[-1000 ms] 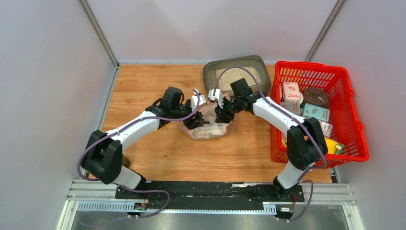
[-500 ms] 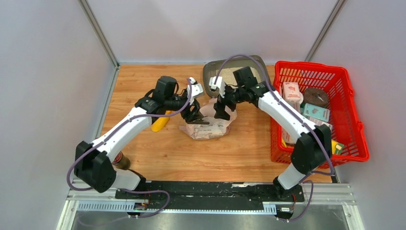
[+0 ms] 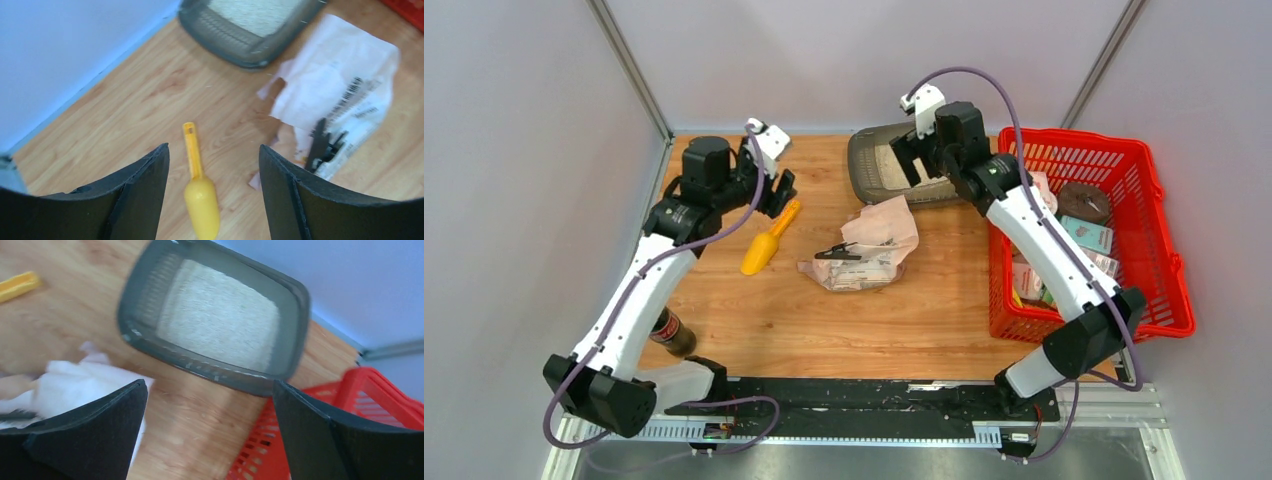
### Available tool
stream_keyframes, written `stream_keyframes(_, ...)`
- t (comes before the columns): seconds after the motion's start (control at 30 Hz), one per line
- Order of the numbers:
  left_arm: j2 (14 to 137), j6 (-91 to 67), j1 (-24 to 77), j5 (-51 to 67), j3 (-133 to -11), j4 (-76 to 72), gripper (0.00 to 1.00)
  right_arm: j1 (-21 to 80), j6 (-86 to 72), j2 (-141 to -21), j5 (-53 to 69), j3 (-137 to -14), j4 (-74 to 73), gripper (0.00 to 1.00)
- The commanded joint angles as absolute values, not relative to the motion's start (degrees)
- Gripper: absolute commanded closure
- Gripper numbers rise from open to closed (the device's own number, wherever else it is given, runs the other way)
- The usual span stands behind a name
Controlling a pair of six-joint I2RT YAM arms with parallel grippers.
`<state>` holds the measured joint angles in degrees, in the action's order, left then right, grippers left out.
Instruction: Fill the litter box with clean litter
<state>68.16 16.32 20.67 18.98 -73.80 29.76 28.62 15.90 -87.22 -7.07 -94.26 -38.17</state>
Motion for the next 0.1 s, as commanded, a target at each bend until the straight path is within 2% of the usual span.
stream_keyframes(0.0, 66.5, 10.7, 17.8, 10.6, -77.2, 28.6, 0.27, 27.8, 13.9, -86.5, -25.0, -95.5, -32.3, 0.00)
stream_keyframes(0.07, 66.7, 12.6, 17.8, 10.2, -76.8, 28.4, 0.27, 27.5, 13.7, -85.6, -25.2, -94.6, -30.9, 0.00)
